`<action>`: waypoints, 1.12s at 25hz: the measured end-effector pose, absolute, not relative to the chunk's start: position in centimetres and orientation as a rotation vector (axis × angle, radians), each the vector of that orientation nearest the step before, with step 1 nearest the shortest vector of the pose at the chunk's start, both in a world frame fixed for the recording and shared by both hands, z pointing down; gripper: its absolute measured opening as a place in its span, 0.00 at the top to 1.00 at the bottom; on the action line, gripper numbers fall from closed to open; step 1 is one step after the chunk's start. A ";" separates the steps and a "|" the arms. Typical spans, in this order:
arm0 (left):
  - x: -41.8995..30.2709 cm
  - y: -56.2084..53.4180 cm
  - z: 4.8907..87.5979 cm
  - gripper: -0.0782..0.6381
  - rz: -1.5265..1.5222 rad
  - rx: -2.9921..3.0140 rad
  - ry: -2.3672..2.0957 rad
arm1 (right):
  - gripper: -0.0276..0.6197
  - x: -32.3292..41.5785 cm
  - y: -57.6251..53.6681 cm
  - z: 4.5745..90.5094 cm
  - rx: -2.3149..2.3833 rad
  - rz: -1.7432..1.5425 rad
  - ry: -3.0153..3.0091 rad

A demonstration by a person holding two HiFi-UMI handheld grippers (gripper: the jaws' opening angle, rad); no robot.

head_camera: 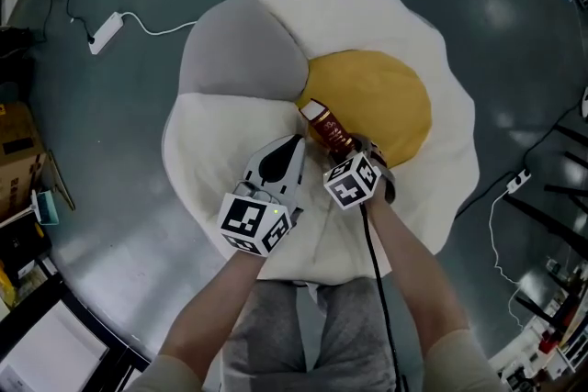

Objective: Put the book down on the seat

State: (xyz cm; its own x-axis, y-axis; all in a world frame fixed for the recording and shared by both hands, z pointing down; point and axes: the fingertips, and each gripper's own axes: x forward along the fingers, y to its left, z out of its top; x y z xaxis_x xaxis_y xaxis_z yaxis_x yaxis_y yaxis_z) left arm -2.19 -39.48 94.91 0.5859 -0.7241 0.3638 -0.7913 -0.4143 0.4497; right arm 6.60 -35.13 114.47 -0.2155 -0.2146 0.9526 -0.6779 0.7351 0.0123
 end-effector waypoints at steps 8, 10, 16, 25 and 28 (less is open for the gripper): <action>-2.5 -38.7 92.3 0.89 0.156 2.249 -1.196 | 0.50 3.5 -31.8 111.3 0.642 0.703 -1.885; -2.6 -38.5 91.1 0.89 0.160 2.257 -1.195 | 0.50 3.5 -31.1 109.5 0.660 0.747 -1.899; -3.3 -38.0 85.8 0.89 0.194 2.300 -1.218 | 0.50 5.0 -31.0 102.7 0.773 0.740 -1.905; -3.0 -36.1 73.1 0.89 0.265 2.421 -1.234 | 0.62 7.3 -34.2 86.0 1.037 0.627 -1.984; -3.0 -35.4 69.1 0.89 0.278 2.408 -1.257 | 0.67 7.8 -34.5 79.2 1.134 0.547 -2.032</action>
State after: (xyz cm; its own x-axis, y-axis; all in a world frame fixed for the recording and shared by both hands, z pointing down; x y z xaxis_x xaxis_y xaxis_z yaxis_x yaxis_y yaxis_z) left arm -3.04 -35.36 69.06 0.5739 -0.7375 0.3560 -0.8188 -0.5104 0.2627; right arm 7.84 -34.52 79.16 -0.3413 -0.5416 0.7682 -0.8542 0.5197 -0.0132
